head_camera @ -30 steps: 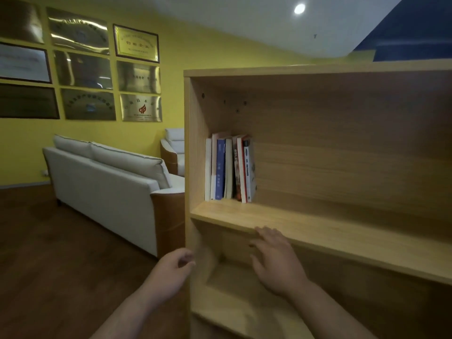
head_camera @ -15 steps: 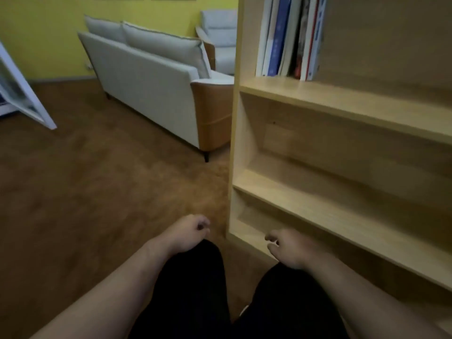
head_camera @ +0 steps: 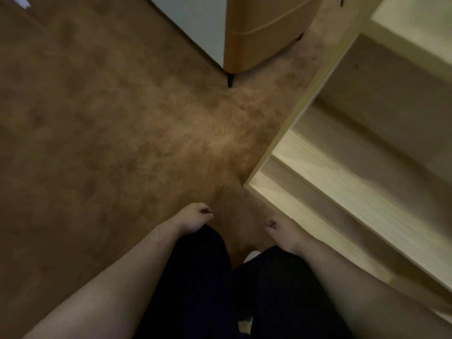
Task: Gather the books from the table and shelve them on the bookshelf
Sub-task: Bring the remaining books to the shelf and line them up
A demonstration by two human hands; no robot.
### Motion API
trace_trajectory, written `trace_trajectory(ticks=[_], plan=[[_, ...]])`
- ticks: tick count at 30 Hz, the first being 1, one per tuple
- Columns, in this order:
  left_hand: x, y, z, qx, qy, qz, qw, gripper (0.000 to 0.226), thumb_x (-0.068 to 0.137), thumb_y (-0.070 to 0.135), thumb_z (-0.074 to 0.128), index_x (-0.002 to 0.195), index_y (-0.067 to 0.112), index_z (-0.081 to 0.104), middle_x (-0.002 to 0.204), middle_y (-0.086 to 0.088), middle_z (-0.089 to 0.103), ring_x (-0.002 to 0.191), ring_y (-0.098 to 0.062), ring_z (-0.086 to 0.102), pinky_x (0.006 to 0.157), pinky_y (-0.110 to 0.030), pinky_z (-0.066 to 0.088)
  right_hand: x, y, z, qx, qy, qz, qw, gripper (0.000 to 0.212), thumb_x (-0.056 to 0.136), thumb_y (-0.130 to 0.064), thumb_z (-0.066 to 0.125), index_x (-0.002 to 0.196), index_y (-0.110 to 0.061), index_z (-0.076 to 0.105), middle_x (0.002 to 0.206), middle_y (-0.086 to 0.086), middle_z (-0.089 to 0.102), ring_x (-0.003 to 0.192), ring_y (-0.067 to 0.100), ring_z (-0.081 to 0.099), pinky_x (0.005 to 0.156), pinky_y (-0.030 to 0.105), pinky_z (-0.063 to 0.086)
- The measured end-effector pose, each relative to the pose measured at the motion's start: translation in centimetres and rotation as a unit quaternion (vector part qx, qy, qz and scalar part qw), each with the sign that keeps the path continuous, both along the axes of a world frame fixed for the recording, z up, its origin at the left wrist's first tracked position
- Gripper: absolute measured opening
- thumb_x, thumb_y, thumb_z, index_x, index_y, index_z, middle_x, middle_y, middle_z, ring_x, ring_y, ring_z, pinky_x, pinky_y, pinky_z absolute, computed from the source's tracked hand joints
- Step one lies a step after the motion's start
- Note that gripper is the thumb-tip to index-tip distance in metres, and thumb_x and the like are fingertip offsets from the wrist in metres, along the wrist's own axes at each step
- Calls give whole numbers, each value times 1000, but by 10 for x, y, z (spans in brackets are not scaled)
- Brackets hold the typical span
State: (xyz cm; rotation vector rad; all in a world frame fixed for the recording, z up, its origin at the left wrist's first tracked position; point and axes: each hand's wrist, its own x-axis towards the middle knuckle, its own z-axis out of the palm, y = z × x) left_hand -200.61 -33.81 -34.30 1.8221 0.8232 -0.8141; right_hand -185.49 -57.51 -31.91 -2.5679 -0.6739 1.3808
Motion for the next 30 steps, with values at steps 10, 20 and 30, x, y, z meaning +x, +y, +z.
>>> trace_trajectory(ticks=[10,20,30], plan=[[-89,8,184,-6,49,39,998,15,94,27,58,100,14,64,101,-4,65,88,-19,61,69,-29,46,-37,2,194,-6,46,-85,995,21,96,3,52,107,5,70,115,24,70,103,31,65,68,25,39],[-109,96,291,46,16,95,994,28,101,29,53,123,16,62,119,0,60,111,-17,56,90,-27,44,-13,60,276,-4,23,-76,997,37,96,-7,46,68,-26,58,88,3,62,89,23,57,76,30,43],[-97,171,301,20,55,155,986,26,101,30,53,124,19,60,118,2,61,108,-11,56,88,-24,43,46,171,277,34,34,-49,998,18,94,-12,55,83,-17,70,91,6,71,94,27,66,85,33,51]])
